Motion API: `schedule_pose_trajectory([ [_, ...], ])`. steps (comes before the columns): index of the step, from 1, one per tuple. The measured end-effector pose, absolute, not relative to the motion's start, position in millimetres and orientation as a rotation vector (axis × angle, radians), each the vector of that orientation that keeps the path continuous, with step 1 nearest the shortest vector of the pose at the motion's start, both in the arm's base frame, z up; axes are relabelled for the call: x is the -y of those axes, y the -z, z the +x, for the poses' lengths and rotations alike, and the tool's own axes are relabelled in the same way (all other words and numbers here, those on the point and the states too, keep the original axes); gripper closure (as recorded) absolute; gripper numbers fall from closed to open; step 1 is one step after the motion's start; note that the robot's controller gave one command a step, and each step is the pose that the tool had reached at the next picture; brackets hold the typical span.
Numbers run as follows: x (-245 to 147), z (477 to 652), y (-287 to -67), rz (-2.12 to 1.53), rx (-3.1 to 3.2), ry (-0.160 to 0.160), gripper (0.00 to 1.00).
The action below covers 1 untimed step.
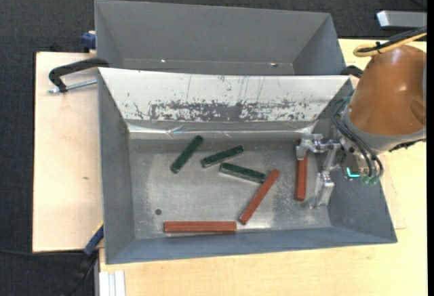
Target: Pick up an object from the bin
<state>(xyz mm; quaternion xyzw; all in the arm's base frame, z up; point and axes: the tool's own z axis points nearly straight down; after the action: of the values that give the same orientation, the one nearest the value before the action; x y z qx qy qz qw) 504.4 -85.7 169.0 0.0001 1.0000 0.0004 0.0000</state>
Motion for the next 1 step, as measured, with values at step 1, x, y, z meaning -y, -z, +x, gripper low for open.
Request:
schedule_pose_trajectory([
  [1, 85.5, 504.5, -169.0, -0.001, -3.141, -0.001, 0.00],
])
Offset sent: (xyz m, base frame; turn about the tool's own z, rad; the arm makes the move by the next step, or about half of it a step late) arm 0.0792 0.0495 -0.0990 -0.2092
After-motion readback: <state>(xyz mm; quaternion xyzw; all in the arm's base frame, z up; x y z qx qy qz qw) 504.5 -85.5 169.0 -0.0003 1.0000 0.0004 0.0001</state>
